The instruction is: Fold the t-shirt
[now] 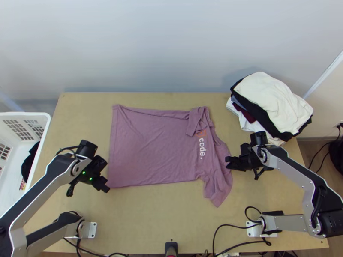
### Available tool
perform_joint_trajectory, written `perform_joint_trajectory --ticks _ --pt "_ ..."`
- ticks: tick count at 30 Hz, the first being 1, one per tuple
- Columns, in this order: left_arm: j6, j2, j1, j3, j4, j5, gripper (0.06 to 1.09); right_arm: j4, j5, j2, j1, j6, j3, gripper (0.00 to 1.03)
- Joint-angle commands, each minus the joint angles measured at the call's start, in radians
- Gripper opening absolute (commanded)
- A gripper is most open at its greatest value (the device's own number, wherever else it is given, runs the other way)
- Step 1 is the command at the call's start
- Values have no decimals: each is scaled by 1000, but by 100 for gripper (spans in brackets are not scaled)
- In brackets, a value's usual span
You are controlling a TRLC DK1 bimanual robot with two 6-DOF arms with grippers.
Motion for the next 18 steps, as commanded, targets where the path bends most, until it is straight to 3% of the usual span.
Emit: perform_joint_trajectory --ticks 1,18 --pt "-14 39 -4 -30 39 4 50 4 26 49 -2 -8 -57 3" --pt "-46 160 -26 -27 27 39 51 9 27 50 3 -11 -57 3"
